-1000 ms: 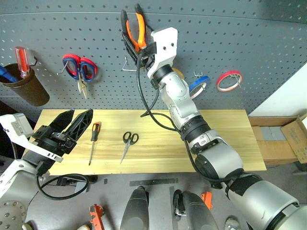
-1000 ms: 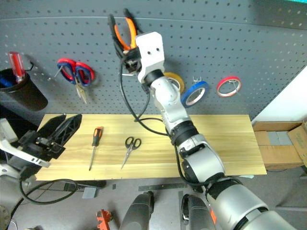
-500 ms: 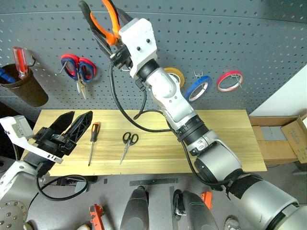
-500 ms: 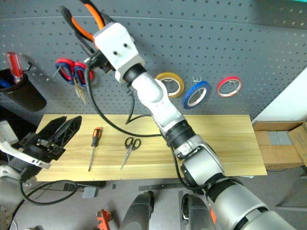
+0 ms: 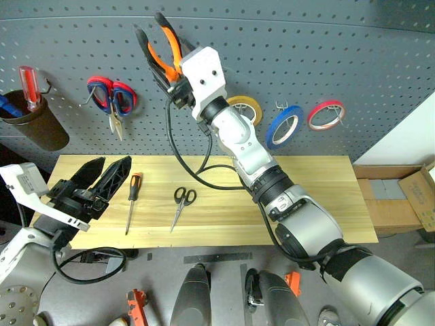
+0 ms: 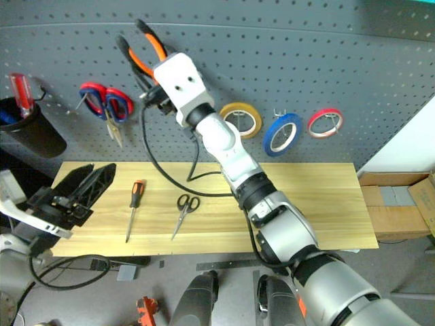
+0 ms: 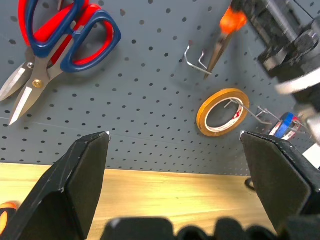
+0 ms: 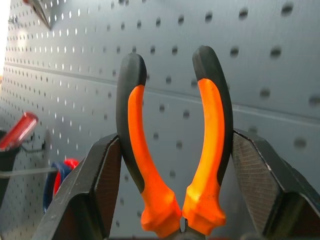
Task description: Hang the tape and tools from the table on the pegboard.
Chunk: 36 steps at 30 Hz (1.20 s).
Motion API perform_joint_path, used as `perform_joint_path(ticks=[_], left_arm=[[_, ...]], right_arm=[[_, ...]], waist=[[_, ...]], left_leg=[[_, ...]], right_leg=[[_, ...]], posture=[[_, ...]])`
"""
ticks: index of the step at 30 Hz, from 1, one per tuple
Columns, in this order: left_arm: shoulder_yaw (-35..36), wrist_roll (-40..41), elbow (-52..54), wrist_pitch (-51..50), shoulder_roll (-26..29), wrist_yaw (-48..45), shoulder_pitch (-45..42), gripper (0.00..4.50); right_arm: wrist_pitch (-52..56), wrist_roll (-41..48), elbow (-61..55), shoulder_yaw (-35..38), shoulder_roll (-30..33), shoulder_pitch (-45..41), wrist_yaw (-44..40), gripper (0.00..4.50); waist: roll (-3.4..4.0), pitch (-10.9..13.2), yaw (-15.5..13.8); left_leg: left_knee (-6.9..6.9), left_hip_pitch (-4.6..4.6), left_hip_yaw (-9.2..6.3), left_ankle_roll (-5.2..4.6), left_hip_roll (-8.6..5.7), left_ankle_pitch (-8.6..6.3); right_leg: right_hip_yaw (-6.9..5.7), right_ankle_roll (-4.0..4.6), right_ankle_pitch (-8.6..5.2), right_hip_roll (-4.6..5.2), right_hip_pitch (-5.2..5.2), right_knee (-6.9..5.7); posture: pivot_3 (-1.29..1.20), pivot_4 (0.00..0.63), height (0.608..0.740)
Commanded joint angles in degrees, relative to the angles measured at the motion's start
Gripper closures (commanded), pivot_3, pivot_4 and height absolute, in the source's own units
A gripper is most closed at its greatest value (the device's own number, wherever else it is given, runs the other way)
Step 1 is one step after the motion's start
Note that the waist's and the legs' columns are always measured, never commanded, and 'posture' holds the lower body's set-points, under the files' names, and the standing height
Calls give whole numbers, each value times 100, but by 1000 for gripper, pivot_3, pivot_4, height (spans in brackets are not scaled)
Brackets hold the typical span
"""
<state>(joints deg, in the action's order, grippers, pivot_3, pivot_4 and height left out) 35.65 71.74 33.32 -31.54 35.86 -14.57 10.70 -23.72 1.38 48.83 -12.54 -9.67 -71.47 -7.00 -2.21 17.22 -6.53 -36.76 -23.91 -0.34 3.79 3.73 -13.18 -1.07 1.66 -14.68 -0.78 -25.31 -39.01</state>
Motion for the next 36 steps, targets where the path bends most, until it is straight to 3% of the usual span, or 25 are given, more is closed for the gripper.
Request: perform_joint_path(ticks=[1, 10, 26, 31, 36], left_arm=[[131, 159, 281, -23, 84, 117, 19, 0], [32, 282, 389, -73, 147, 456, -187, 0], [-99, 277, 314, -149, 179, 552, -371, 0], [-126, 236, 243, -148, 176, 473, -407, 0], [-137, 162, 136, -140, 158, 333, -415, 0]], right_arm=[[-253, 41, -27, 131, -717, -483, 67, 1690], [-246, 17, 58, 149, -759, -531, 91, 1690], [904, -216, 79, -40, -582, 152, 117, 1690], [952, -259, 16, -25, -557, 145, 197, 16], [940, -324, -190, -91, -451, 261, 201, 16]], waist=[[0, 0, -2], [1, 0, -7], [0, 0, -3], [0, 0, 5], [1, 0, 17]], left_leg=[[0, 0, 0, 0, 0, 0], [0, 0, -2, 0, -1, 0], [1, 1, -2, 0, -1, 0], [-1, 0, -2, 0, -1, 0], [-5, 1, -4, 0, -1, 0]], right_leg=[[0, 0, 0, 0, 0, 0], [-1, 0, 0, 0, 0, 0], [0, 0, 0, 0, 1, 0], [0, 0, 0, 0, 1, 0], [-2, 0, 0, 0, 2, -3]], posture=[[359, 255, 740], [359, 254, 740], [332, 260, 740], [327, 258, 740], [318, 260, 740]])
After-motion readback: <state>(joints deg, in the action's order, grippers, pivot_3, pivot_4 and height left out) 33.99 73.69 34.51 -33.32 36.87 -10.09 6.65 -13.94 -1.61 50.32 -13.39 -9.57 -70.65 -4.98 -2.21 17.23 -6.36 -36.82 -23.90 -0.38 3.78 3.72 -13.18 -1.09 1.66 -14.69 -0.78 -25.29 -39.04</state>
